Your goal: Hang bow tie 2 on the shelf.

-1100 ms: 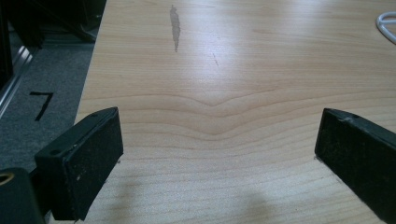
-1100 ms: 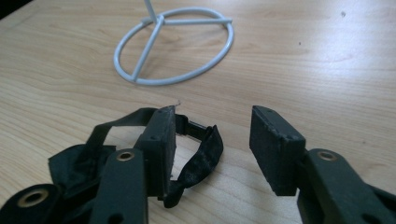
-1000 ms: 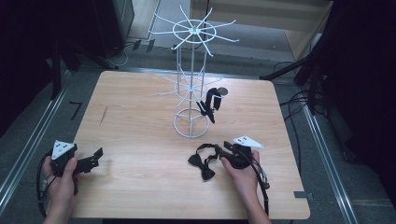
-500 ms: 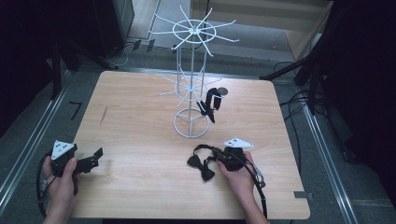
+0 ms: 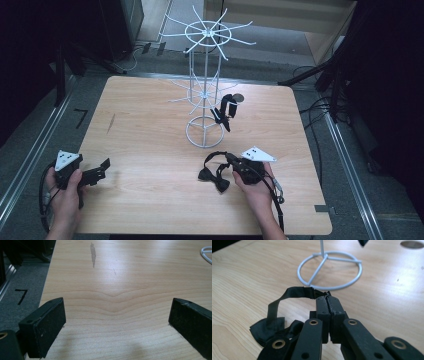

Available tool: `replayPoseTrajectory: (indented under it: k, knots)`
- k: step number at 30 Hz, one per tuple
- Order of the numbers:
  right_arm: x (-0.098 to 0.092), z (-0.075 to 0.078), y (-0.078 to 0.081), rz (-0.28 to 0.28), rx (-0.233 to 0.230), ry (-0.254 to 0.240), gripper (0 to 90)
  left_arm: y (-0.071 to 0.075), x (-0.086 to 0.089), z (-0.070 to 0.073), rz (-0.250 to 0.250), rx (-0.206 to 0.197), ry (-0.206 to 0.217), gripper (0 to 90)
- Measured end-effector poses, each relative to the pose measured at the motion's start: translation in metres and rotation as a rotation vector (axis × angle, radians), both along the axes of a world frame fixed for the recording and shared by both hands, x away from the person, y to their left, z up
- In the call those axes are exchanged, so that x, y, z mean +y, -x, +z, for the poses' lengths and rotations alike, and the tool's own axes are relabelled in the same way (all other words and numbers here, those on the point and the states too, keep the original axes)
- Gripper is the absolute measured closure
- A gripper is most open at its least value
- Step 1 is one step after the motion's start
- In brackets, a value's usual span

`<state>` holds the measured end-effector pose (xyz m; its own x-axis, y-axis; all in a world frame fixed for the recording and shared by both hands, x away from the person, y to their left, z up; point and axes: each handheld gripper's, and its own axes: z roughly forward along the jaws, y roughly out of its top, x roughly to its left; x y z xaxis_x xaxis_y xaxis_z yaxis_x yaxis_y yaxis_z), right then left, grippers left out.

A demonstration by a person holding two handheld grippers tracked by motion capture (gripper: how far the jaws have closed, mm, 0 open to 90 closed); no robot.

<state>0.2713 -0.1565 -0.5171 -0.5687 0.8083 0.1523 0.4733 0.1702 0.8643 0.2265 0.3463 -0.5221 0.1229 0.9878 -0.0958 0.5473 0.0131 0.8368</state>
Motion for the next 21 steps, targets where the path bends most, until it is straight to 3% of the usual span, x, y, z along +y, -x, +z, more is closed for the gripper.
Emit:
replayPoseTrajectory:
  k: [7,21]
  knots:
    - [0.001,0.016,0.008,0.021,-0.085,-0.019,90.0,0.0,0.0,0.0,-0.001,0.001,-0.001,1.4]
    - [0.011,0.036,0.015,0.045,-0.178,-0.026,90.0,0.0,0.0,0.0,-0.005,0.001,-0.004,1.4]
